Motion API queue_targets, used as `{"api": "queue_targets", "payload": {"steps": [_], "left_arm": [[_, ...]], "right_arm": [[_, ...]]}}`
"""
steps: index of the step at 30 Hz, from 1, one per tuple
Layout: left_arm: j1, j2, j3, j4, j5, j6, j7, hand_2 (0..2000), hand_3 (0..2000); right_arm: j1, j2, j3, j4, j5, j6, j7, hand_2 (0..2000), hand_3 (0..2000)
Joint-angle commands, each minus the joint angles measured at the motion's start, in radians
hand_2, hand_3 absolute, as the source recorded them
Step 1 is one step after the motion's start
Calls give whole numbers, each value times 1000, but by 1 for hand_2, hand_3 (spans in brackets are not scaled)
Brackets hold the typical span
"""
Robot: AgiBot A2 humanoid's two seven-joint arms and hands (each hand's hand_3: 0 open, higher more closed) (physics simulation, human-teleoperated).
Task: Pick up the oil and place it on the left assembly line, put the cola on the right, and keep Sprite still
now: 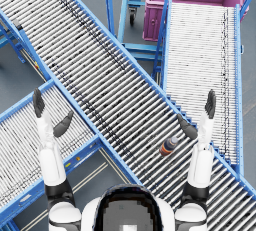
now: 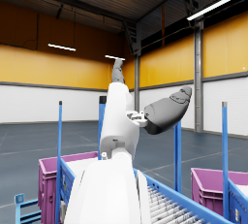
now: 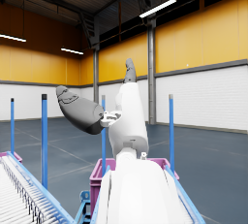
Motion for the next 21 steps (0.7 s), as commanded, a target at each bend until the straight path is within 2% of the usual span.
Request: {"api": "queue_targets", "payload": {"steps": [1, 13, 21], "left_arm": [[0, 1, 0, 0, 0, 0, 0, 0, 0], [-9, 11, 18, -12, 0, 0, 0, 0, 0], [-33, 22, 33, -17, 0, 0, 0, 0, 0]], "right_arm": [[2, 0, 0, -2, 0, 0, 0, 0, 0], [6, -7, 1, -16, 0, 0, 0, 0, 0], [-49, -24, 14, 16, 0, 0, 0, 0, 0]]}}
